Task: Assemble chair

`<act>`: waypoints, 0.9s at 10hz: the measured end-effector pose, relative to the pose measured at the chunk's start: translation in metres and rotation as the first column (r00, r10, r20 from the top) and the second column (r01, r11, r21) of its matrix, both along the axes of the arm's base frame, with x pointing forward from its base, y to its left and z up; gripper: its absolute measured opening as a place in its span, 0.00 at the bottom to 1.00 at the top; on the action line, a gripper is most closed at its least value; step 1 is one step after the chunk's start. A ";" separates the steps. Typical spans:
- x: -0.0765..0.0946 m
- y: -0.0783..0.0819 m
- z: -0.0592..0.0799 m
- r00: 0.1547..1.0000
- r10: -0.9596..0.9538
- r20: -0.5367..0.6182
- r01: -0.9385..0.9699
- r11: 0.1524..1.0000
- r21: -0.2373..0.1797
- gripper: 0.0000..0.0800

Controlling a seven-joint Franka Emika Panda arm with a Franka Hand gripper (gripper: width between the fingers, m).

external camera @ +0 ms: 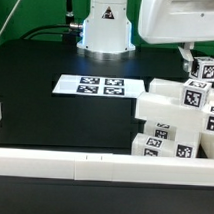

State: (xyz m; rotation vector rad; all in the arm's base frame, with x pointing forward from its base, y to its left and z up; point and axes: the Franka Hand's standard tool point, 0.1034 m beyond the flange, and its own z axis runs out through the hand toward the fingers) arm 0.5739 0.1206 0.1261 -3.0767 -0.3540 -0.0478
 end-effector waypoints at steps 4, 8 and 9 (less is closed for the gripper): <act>0.002 -0.003 -0.007 1.000 0.002 -0.005 -0.002 1.000 -0.003 0.36; 0.002 -0.006 -0.010 1.000 -0.005 0.015 0.005 1.000 0.000 0.36; 0.002 -0.006 -0.010 1.000 -0.005 0.015 0.005 1.000 0.000 0.36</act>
Offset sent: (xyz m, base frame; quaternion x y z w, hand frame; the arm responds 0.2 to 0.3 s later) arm 0.0015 0.0005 -0.0077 0.0108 0.0074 0.0019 0.9999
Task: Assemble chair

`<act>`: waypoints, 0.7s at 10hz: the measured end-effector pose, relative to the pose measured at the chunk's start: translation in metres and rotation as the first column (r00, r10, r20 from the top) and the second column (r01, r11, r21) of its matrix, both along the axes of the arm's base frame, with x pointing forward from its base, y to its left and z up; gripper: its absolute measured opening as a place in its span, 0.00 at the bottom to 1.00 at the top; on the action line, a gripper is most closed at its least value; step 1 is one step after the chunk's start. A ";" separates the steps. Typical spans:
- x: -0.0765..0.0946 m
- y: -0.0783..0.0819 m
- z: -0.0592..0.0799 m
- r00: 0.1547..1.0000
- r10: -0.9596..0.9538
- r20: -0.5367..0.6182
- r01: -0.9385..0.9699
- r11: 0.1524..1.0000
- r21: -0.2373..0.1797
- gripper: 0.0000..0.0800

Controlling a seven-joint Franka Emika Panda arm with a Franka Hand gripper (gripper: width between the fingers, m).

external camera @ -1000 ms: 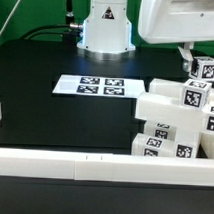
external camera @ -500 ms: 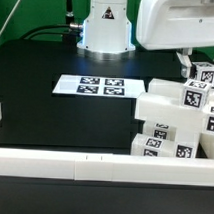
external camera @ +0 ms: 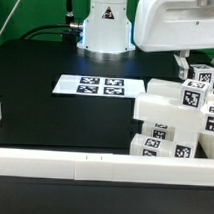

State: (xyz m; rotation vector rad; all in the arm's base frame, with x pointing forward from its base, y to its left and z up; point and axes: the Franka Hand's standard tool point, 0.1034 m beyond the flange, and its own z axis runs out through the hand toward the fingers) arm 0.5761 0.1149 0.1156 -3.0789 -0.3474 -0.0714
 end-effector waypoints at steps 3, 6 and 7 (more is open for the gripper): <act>0.000 0.000 0.000 1.000 -0.014 -0.001 0.014 1.000 0.001 0.36; 0.000 0.000 0.000 0.997 -0.075 -0.004 0.075 0.997 0.004 0.36; 0.000 0.001 0.000 0.986 -0.169 -0.010 0.169 0.986 0.011 0.36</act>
Offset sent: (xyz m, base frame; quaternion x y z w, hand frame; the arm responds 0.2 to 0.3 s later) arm 0.0000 0.0000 0.0000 0.0000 0.0000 0.0650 0.9979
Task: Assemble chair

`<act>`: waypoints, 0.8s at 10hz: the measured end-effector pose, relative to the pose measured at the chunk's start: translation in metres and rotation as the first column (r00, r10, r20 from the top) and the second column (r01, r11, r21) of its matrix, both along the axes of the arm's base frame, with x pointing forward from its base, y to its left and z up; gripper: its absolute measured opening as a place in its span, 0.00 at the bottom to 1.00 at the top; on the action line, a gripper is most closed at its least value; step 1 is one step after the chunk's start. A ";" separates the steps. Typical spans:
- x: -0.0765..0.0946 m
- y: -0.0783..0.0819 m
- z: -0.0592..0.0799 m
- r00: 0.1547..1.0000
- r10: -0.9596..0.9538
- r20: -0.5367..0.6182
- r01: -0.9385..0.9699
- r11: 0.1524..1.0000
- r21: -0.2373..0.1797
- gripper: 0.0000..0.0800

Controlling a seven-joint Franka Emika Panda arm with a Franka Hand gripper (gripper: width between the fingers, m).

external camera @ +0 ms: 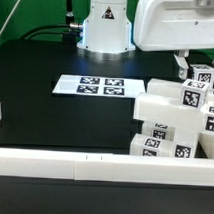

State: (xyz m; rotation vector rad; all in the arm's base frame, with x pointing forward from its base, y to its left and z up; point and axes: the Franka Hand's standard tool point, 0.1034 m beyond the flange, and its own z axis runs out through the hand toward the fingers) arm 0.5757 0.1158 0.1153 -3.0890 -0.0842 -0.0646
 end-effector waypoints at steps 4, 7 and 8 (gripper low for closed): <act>-0.001 0.001 -0.001 0.915 -0.401 -0.040 0.402 0.915 0.043 0.36; -0.001 0.003 0.000 0.809 -0.584 -0.065 0.587 0.808 0.047 0.36; -0.001 0.005 0.000 0.773 -0.629 -0.075 0.633 0.772 0.050 0.36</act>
Offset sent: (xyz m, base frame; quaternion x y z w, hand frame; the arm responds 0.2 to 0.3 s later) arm -0.0115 -0.0089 -0.0030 0.0091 -0.0091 0.2923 0.9562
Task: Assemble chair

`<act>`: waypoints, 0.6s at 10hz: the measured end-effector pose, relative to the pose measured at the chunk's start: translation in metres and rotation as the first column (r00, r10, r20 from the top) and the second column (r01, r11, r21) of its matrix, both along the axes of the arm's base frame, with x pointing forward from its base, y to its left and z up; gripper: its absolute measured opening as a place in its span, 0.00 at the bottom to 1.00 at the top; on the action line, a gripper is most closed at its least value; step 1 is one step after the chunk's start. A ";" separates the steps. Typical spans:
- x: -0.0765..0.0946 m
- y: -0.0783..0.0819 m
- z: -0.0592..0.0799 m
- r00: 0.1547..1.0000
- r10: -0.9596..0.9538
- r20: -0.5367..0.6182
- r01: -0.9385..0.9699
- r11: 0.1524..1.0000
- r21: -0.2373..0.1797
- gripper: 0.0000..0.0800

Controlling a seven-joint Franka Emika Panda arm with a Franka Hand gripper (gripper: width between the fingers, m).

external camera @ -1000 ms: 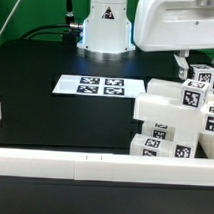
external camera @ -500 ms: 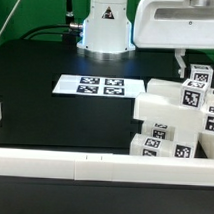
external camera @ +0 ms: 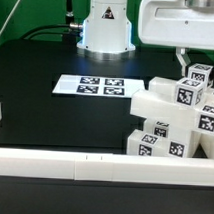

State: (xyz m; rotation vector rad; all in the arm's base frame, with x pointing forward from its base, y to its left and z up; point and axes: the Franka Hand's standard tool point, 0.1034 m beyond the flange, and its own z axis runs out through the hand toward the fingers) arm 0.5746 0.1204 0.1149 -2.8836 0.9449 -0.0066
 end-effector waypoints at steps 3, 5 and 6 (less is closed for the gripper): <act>0.000 0.002 0.000 0.968 -0.250 -0.024 0.251 0.968 0.028 0.36; -0.001 0.004 0.001 0.877 -0.477 -0.060 0.480 0.876 0.038 0.36; -0.001 0.004 0.001 0.813 -0.578 -0.078 0.581 0.813 0.037 0.36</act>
Offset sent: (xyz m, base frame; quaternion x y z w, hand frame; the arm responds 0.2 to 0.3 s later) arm -0.0181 0.0017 -0.0027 -0.0154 -0.0140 0.3139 0.9492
